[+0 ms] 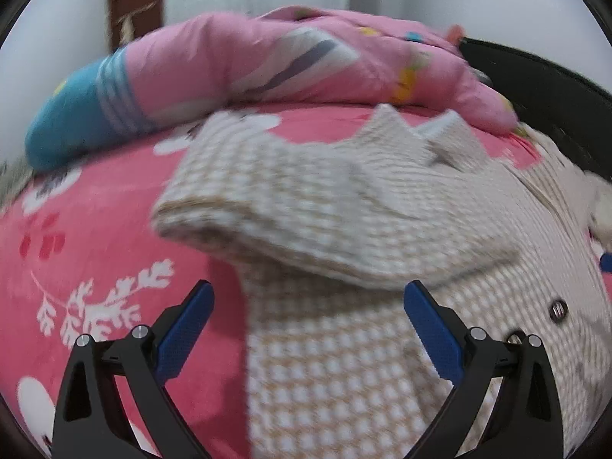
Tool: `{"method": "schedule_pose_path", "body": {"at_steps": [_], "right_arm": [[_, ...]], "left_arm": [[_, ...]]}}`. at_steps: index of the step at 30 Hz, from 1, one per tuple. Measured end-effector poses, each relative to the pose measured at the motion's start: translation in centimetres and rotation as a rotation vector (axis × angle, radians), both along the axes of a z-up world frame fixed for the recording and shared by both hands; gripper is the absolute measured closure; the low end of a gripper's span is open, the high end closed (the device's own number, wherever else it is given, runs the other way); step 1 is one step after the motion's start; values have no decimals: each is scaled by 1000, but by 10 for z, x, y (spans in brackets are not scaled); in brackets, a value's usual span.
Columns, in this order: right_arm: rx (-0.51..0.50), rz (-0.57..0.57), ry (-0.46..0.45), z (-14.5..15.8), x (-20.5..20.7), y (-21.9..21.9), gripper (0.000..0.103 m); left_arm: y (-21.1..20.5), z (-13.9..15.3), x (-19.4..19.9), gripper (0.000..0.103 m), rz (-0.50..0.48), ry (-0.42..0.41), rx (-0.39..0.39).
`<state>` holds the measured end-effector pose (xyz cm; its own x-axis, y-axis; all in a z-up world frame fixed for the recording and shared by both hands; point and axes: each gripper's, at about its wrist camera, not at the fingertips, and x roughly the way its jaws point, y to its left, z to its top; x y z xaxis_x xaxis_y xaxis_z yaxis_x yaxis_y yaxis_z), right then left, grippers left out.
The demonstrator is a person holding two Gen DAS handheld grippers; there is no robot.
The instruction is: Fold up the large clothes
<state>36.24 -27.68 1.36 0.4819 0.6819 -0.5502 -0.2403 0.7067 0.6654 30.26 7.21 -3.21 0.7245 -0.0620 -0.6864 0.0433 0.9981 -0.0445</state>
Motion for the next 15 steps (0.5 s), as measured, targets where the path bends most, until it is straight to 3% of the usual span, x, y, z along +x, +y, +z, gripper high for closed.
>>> {"method": "schedule_pose_path", "body": {"at_steps": [3,6,9,11,15], "right_arm": [[83,10,81,-11,41,5,33],[69,41,162,-28,78,20,37],[18,33,233,-49,104,27,49],[-3,36,247,-56,113,33,66],[-80,90,202,-53,121,56,86]], "left_arm": [[20,-6,11,6,52,32,-58],[36,-17,21,6,79,86,-140],[51,-29,21,6,98,113,-216],[54,-33,20,6,100,113,-245],[49,-36,21,6,105,114,-220]]}}
